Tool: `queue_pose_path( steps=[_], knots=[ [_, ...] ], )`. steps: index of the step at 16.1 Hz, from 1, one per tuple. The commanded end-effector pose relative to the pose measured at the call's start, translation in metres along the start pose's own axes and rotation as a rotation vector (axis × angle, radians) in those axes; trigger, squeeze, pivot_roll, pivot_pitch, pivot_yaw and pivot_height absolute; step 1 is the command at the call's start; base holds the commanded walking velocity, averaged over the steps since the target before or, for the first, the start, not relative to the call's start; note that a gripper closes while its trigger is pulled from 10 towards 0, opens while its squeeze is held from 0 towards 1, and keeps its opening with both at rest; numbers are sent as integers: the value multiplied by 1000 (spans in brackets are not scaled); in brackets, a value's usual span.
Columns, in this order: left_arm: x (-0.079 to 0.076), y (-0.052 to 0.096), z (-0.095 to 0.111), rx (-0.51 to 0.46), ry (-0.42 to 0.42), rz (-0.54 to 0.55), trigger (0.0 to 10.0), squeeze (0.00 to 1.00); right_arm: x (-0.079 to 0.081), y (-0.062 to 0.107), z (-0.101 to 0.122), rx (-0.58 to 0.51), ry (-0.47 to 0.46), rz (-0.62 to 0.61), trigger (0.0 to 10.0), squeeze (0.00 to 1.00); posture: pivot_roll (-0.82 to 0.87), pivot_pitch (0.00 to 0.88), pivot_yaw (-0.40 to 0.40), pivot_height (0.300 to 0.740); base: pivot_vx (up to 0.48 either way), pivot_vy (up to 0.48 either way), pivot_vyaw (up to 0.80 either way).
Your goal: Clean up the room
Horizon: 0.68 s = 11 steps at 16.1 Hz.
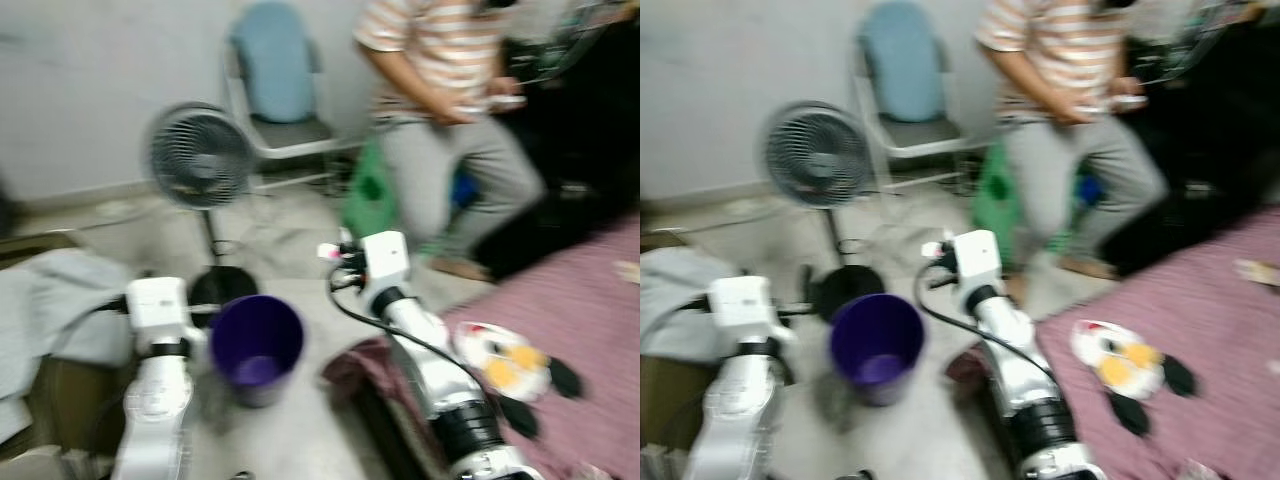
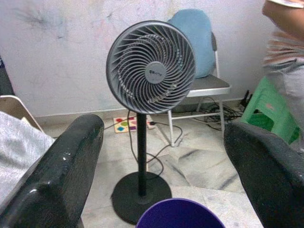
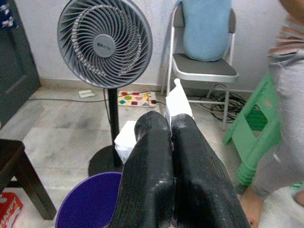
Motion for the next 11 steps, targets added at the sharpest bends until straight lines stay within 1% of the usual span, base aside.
queue_pose_path(
  steps=[1, 3, 6, 7, 8, 9, 11],
  knots=[
    [-1, -4, -1, 13, -12, -10, 10000, 0, 1, 0, 8, -35, -4, -8, 10000, 0, -13, 0, -50, 740, 0, 0, 587],
    [-7, -7, -2, 13, -6, -37, 10000, 0, 0, 3, 8, -42, -11, -24, 10000, 0, -28, 0, -43, 740, 0, 0, 0],
    [-17, -11, -2, 16, 2, -78, 10000, 0, -6, 6, 9, -50, -8, -53, 10000, 0, -60, 0, -16, 740, 0, 0, 0],
    [-23, -15, -2, 16, 5, -108, 10000, 0, -10, 8, 9, -53, -3, -70, 10000, 0, -69, 0, -6, 740, 0, 0, 0],
    [-24, -17, -1, 13, 6, -117, 10000, 0, -11, 8, 10, -56, -1, -76, 10000, 0, -76, 0, -1, 740, 0, 0, 0],
    [-25, -18, -1, 12, 9, -120, 10000, 0, -10, 9, 10, -59, 12, -76, 10000, 0, -77, 0, 0, 740, 0, 0, 800],
    [-25, -17, -1, 12, 11, -120, 10000, 0, -7, 10, 10, -57, 2, -70, 10000, 0, -70, 0, -5, 740, 0, 0, 800]
  ],
)
Point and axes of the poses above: a point about 5 cm out from each wrist's last joint towards the gripper, its own y axis pointing back from the gripper into the wrist, its own z axis along the axis of the wrist's last joint, x = y × z, the point moved 1 cm from there along -y, pointing out of the wrist towards the gripper, and after that the axes turned 3 degrees about -y, right-handed, at the moved point
